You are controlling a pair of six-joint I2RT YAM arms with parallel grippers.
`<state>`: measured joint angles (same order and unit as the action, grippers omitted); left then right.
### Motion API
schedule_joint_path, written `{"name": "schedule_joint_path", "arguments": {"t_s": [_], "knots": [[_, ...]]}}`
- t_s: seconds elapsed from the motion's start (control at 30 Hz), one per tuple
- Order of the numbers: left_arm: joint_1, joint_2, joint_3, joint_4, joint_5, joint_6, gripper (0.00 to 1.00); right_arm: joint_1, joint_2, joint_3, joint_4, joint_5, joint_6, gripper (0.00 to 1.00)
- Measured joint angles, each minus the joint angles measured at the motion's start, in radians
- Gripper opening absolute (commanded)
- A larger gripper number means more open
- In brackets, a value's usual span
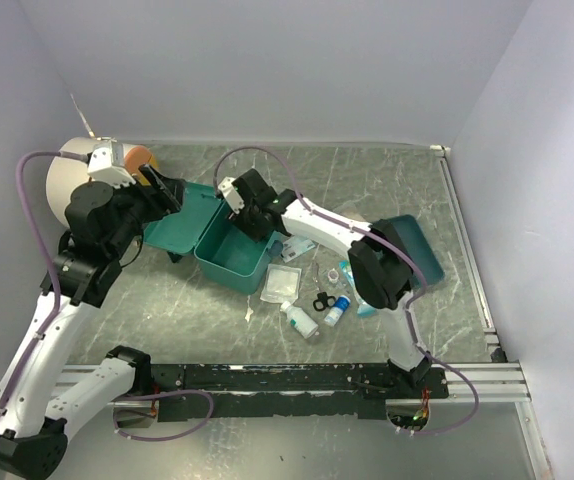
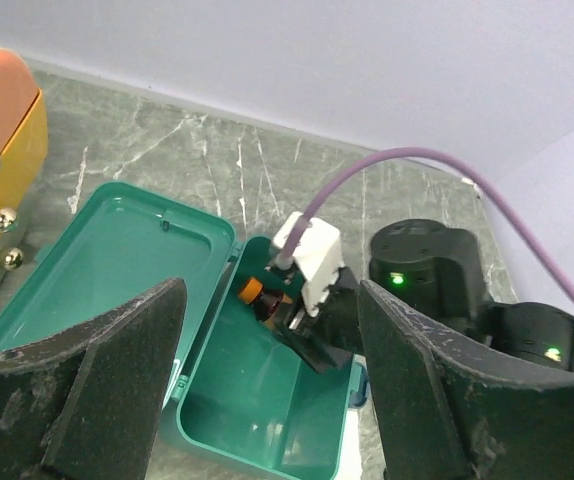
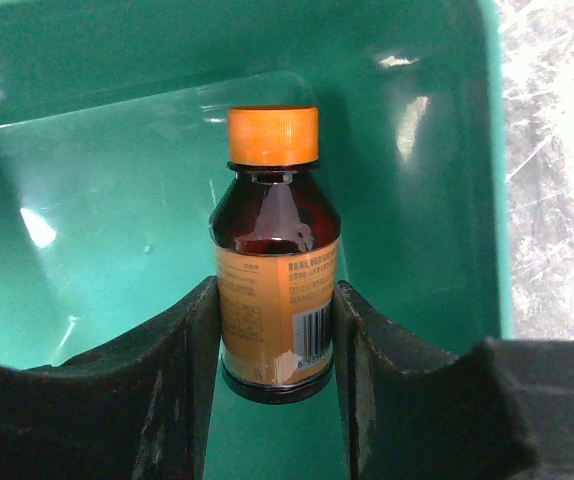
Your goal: Organize the medicine kit
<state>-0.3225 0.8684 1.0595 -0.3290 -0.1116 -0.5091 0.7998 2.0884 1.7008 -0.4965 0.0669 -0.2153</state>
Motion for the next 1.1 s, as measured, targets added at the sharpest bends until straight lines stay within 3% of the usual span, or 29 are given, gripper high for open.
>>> {"name": "schedule_joint_path", "arguments": {"t_s": [0.57,0.9,1.1], "knots": [[0.000,0.001,0.000,0.051,-0.021,-0.024,0.80,0.001,0.084,0.073,-0.093,0.114,-0.154,0.47],[0.000,0.020,0.000,0.055,-0.009,-0.028,0.81,0.001,0.087,0.064,-0.100,0.132,-0.164,0.59],[0.000,0.025,0.000,0.056,0.008,-0.018,0.80,0.001,0.099,0.071,-0.103,0.138,-0.156,0.50]]}}
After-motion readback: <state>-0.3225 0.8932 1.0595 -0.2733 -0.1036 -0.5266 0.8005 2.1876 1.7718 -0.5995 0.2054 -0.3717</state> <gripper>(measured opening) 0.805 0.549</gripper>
